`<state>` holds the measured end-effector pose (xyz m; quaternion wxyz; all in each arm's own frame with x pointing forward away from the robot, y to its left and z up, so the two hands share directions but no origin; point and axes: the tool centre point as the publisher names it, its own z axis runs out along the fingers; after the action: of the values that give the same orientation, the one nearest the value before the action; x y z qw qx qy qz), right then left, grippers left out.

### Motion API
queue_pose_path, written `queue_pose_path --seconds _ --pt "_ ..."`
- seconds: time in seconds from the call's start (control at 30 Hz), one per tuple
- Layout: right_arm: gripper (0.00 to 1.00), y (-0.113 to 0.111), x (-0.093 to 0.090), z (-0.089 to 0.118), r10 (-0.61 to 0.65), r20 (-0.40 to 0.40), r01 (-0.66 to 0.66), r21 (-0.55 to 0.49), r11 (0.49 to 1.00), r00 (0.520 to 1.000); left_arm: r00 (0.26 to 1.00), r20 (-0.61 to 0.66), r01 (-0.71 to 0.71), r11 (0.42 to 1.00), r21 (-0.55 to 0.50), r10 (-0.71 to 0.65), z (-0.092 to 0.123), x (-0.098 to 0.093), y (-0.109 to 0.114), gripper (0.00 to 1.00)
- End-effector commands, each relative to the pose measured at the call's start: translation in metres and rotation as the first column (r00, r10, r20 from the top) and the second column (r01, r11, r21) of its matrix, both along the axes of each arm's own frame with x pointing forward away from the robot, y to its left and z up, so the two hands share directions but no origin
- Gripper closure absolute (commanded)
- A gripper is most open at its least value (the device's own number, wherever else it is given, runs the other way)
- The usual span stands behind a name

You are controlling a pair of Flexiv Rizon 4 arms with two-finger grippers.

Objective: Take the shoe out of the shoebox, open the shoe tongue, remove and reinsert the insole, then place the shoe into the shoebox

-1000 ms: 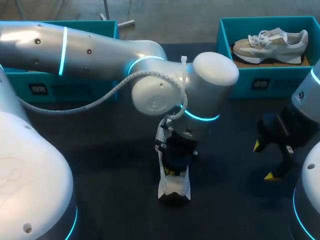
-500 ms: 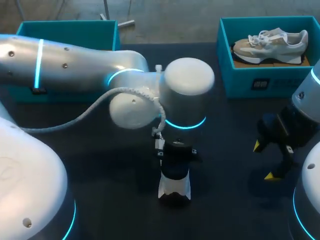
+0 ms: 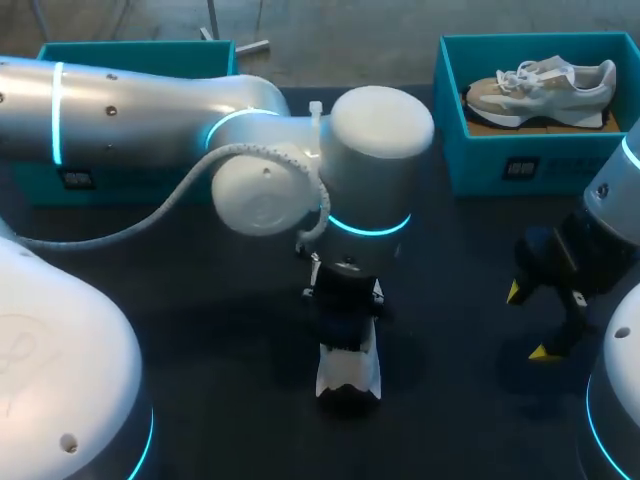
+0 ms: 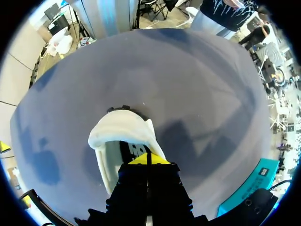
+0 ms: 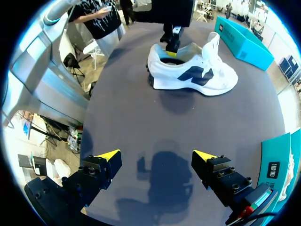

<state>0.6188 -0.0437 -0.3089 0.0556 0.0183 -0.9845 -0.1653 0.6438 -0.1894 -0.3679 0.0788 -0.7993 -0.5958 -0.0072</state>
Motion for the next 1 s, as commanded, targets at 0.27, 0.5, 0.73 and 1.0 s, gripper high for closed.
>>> queue_pose_path --seconds 0.27,0.5,0.73,1.0 --pt "0.0 0.0 -0.001 0.0 -0.001 0.002 0.001 -0.002 1.0 1.0 0.999 -0.024 -0.045 0.997 0.067 0.046 -0.044 -0.009 -0.004 1.0" --pt "0.0 0.0 -0.001 0.0 -0.001 0.002 0.001 -0.002 1.0 1.0 0.994 0.043 -0.096 0.995 -0.026 0.097 -0.05 -0.016 0.0 1.0" --pt "0.0 0.0 -0.001 0.0 -0.001 0.002 0.001 -0.002 1.0 1.0 0.966 0.109 -0.212 0.961 -0.177 0.233 -0.037 -0.002 -0.01 1.0" --pt "0.0 0.0 -0.001 0.0 -0.001 0.002 0.001 -0.002 1.0 1.0 0.955 0.093 -0.248 0.928 -0.278 0.283 -0.016 0.016 -0.025 1.0"
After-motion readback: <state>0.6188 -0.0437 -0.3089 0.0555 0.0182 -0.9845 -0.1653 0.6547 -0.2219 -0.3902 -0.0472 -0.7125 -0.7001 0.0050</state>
